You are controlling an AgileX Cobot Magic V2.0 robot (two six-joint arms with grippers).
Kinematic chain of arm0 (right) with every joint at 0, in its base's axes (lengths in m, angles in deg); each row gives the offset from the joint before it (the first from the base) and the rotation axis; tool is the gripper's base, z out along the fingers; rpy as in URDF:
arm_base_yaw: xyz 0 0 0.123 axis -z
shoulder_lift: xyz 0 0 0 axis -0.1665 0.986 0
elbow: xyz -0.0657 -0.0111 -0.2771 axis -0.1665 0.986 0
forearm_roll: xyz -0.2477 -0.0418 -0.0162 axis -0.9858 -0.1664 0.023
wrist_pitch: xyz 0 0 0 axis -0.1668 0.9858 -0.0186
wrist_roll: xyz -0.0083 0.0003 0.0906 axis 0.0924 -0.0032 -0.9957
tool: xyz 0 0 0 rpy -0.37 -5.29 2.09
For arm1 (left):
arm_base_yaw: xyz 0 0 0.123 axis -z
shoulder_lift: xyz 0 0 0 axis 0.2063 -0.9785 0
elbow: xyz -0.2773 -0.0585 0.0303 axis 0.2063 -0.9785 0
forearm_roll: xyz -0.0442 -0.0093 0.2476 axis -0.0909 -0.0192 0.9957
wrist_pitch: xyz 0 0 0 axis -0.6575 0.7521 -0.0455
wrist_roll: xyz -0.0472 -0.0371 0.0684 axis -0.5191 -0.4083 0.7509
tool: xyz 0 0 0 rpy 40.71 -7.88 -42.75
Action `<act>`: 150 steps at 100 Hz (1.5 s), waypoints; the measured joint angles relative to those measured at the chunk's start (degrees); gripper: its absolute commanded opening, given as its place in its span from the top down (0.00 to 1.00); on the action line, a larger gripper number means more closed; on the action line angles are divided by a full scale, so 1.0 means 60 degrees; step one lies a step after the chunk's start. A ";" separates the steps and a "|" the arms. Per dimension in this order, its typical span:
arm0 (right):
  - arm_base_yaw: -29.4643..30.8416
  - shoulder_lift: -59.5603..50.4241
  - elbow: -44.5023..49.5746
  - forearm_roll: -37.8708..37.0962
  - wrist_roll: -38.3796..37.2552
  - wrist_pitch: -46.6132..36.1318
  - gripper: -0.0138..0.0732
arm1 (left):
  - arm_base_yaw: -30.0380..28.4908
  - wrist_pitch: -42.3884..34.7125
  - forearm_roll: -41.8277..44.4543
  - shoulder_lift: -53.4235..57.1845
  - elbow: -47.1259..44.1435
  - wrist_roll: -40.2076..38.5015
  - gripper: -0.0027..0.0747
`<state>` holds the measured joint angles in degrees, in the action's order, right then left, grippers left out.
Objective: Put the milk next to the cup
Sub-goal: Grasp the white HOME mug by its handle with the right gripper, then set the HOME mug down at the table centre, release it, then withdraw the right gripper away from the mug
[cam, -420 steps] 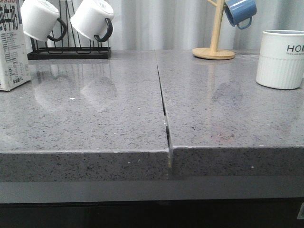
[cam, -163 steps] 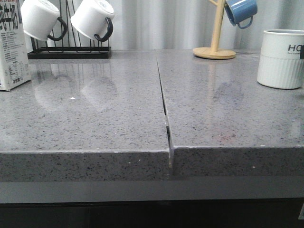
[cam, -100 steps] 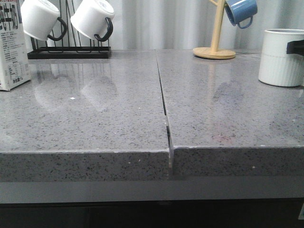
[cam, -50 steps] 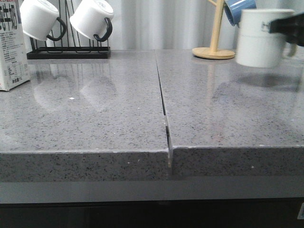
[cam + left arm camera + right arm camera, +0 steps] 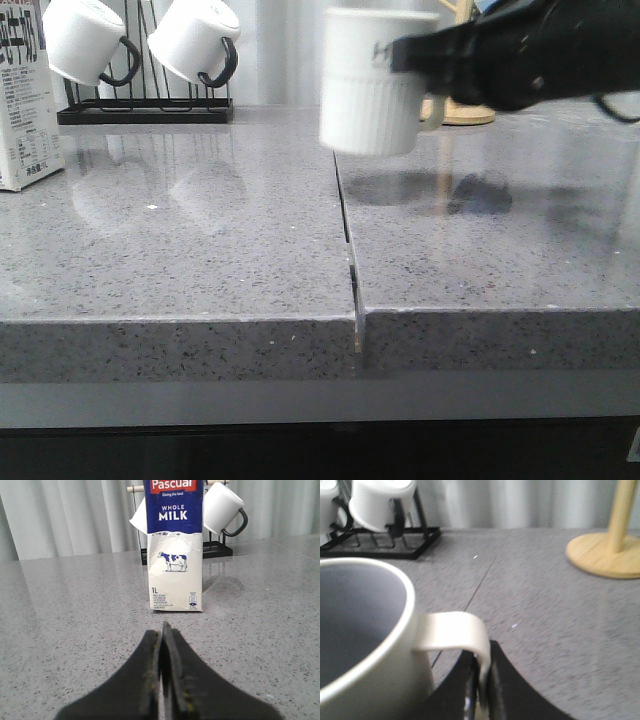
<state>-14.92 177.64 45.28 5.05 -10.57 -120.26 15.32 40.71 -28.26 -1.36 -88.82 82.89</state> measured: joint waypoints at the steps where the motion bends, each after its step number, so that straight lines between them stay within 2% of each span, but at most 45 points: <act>1: -0.0025 0.0036 0.0000 0.0001 0.0000 -0.0044 0.92 | 0.0000 0.0000 0.0000 0.0000 0.0000 0.0000 0.99; 26: -0.0429 0.0954 -0.0016 0.0057 -0.0018 -0.0615 0.91 | 0.0000 0.0000 0.0000 0.0000 0.0000 0.0000 0.99; 48: -0.0429 0.0991 -0.0022 0.0057 -0.0018 -0.0649 0.67 | 0.0000 0.0000 0.0000 0.0000 0.0000 0.0000 0.99; 63: -0.0429 0.0939 0.0029 0.0057 -0.0018 -0.0498 0.62 | 0.0000 0.0000 0.0000 0.0000 0.0000 0.0000 0.99; 90: -0.0429 0.0169 0.0704 0.0057 -0.0018 -0.0468 0.62 | 0.0000 0.0000 0.0000 0.0000 0.0000 0.0000 0.99; 114: -0.0429 -0.1554 0.2273 0.0057 -0.0018 -0.0415 0.63 | 0.0000 0.0000 0.0000 0.0000 0.0000 0.0000 0.99; 126: -0.0429 -0.3011 0.3132 0.0057 -0.0018 0.0052 0.77 | 0.0000 0.0000 0.0000 0.0000 0.0000 0.0000 0.99; 136: -0.0429 -0.4413 0.3640 0.0057 -0.0018 0.1127 0.90 | 0.0000 0.0000 0.0000 0.0000 0.0000 0.0000 0.99; 141: -0.0429 -0.5151 0.3815 0.0057 -0.0018 0.1755 0.93 | 0.0000 0.0000 0.0000 0.0000 0.0000 0.0000 0.99; 150: -0.0429 -0.6557 0.3984 0.0057 -0.0018 0.3000 0.92 | 0.0000 0.0000 0.0000 0.0000 0.0000 0.0000 0.99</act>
<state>-17.49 138.30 69.18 5.39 -10.68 -102.26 15.32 40.71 -28.26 -1.36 -88.82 82.89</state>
